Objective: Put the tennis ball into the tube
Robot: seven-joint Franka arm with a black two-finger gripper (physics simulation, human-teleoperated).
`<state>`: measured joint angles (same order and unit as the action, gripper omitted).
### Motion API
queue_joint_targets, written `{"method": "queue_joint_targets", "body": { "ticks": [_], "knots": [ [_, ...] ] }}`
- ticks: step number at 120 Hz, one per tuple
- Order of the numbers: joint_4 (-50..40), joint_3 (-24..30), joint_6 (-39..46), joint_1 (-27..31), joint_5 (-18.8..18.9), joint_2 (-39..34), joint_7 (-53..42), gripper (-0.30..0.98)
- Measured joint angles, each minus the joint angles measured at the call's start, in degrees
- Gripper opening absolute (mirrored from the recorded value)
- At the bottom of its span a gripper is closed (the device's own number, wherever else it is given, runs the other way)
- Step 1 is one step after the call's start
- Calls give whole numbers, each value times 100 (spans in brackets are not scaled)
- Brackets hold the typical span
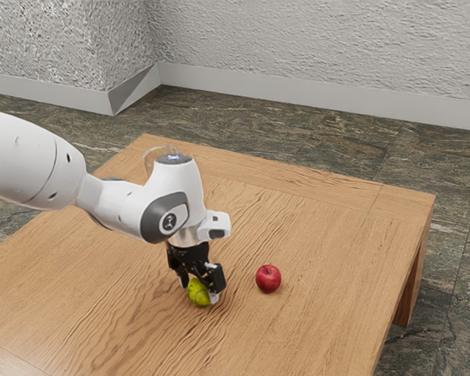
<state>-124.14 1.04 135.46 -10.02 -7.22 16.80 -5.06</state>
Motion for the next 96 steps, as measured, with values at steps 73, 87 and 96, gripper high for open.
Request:
{"method": "queue_joint_targets", "body": {
  "ticks": [73, 87, 96],
  "knots": [
    [-5, -12, -488, -45, -73, -980, 42, 41],
    [55, -45, -921, -28, -72, -1462, 49, 41],
    [222, -193, -1241, -108, -61, -1600, 47, 41]
  ]
}}
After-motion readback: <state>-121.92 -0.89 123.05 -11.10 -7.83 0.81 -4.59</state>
